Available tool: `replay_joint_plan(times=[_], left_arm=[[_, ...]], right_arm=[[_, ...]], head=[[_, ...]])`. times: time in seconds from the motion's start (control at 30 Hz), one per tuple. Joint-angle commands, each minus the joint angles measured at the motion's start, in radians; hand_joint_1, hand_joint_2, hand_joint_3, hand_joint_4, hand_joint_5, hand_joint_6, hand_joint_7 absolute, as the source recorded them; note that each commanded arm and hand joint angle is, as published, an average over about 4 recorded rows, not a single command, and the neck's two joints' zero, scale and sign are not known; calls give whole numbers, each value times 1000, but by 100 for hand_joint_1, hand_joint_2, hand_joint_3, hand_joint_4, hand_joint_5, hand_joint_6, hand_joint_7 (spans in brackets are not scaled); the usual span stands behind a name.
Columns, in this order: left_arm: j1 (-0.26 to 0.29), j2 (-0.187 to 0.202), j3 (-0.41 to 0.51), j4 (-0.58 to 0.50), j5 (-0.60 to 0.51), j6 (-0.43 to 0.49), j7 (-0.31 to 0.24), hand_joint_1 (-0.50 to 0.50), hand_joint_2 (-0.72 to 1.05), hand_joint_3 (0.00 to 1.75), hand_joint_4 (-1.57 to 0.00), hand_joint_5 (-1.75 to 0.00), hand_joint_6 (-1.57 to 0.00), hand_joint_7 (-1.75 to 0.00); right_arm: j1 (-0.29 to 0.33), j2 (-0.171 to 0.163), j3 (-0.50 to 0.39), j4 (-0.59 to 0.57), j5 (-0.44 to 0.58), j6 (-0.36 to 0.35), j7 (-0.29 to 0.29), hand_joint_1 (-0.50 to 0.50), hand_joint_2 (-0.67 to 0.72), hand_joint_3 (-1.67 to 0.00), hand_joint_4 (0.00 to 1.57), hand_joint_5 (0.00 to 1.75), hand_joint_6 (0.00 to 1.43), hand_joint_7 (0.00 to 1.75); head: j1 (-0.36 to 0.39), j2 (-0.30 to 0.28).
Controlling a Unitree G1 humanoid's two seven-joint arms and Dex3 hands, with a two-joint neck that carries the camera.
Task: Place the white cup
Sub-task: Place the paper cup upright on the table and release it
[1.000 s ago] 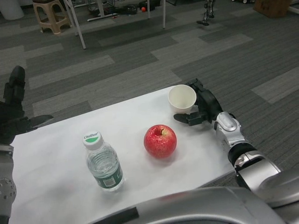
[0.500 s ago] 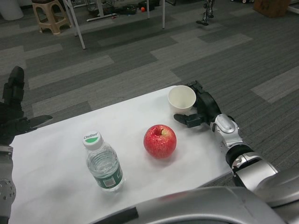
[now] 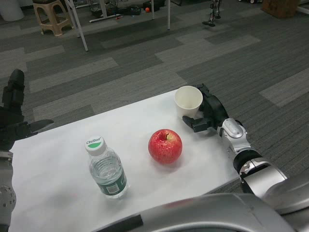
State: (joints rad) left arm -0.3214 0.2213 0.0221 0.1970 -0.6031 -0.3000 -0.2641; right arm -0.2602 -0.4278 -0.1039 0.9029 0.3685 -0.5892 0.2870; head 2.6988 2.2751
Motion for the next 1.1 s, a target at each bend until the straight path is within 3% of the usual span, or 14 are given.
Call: replay_joint_plan(times=[0.03,0.17,0.27,0.43,0.63,0.77,0.9,1.1], left_arm=[[2,7,7,13,3,-2,-2,-50,16,9,0,-21,0,-2],[-1,7,7,18,3,-2,-3,-50,16,9,0,-21,0,0],[-3,7,7,24,2,-2,-3,-50,21,9,0,-21,0,0],[-4,7,7,27,3,-2,-3,-50,16,9,0,-21,0,0],[-5,7,6,27,3,-2,-4,-50,18,9,0,-21,0,0],[-5,7,7,26,2,-5,-4,-50,16,9,0,-21,0,0],[-3,7,7,25,2,-5,-5,-50,18,9,0,-21,0,0],[0,7,6,25,2,-5,-7,-50,25,9,0,-21,0,-2]], right_arm=[[-4,-4,6,10,3,-11,12,-1,-54,-119,0,51,0,93],[-9,-9,14,11,3,-11,25,-8,-54,-119,0,24,0,66],[-10,-9,14,11,3,-10,30,-14,-54,-119,0,15,0,59],[-10,-11,13,11,3,-9,36,-28,-48,-105,0,0,0,38],[-10,-11,10,9,3,-8,38,-38,-41,-50,0,0,0,28],[-9,-10,3,8,4,-7,38,-41,-35,-30,0,0,0,23],[-8,-12,5,8,4,-6,41,-42,-35,-24,0,0,0,21],[-5,-15,7,8,4,-6,58,-42,-35,-32,0,0,0,21]], head=[[-3,-1],[-5,-2],[-6,-3],[-8,-5],[-7,-5],[-6,-4],[-8,-5],[-9,-3]])
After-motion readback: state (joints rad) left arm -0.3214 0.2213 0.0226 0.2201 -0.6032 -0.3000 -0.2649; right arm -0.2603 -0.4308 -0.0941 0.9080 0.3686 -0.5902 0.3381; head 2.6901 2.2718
